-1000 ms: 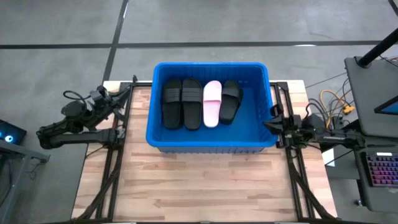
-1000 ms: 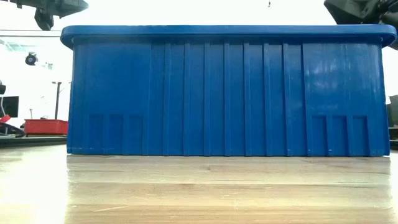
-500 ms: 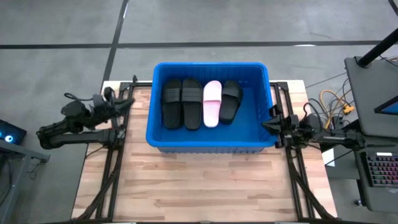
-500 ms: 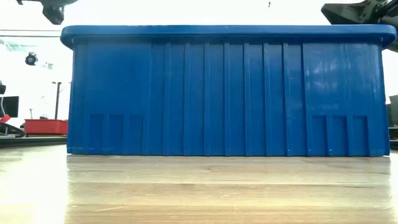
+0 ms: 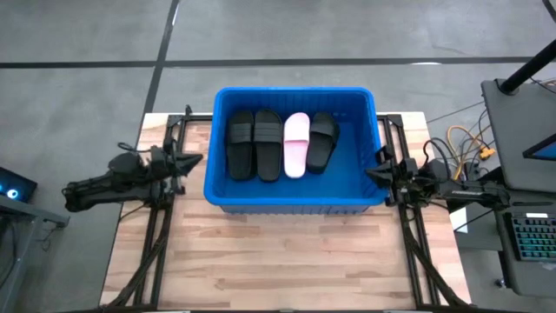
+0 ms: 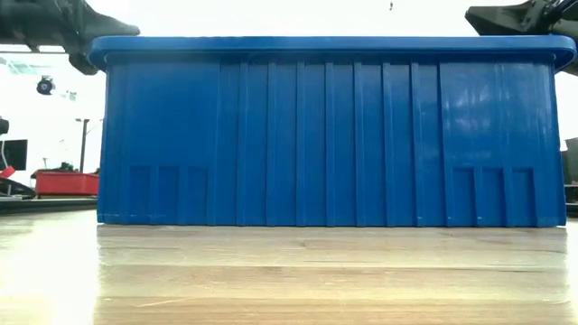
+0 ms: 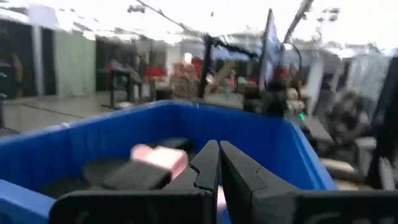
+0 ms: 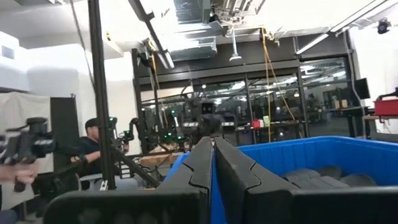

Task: Pick and place slides into bin
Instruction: Return to Home Position

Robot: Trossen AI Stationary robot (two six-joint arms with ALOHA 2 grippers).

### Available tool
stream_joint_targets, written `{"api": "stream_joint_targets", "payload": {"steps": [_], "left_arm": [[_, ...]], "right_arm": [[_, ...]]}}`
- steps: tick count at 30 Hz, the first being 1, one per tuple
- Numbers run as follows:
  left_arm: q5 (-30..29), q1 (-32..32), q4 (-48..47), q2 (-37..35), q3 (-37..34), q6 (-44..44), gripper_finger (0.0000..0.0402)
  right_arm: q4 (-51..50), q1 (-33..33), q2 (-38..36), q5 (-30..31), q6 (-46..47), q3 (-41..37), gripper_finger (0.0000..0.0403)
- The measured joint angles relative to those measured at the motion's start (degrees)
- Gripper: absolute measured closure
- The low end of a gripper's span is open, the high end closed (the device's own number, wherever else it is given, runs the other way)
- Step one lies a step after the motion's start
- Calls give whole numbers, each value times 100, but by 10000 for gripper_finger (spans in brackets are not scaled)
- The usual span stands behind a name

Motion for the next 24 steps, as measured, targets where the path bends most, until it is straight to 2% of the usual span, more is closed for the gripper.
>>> {"api": "stream_joint_targets", "payload": {"steps": [8,13,16,24], "left_arm": [[745,-10,1024,42,-740,-100,402],[769,-5,1473,-21,-1304,-313,402],[788,-2,2080,-1,-1535,-259,402],[951,-4,2170,-32,-1704,-103,402]], "right_arm": [[13,0,0,139,-14,0,394],[-25,0,4,130,-218,2,394],[-121,2,3,133,-227,4,394],[-280,2,56,128,-245,4,394]]}}
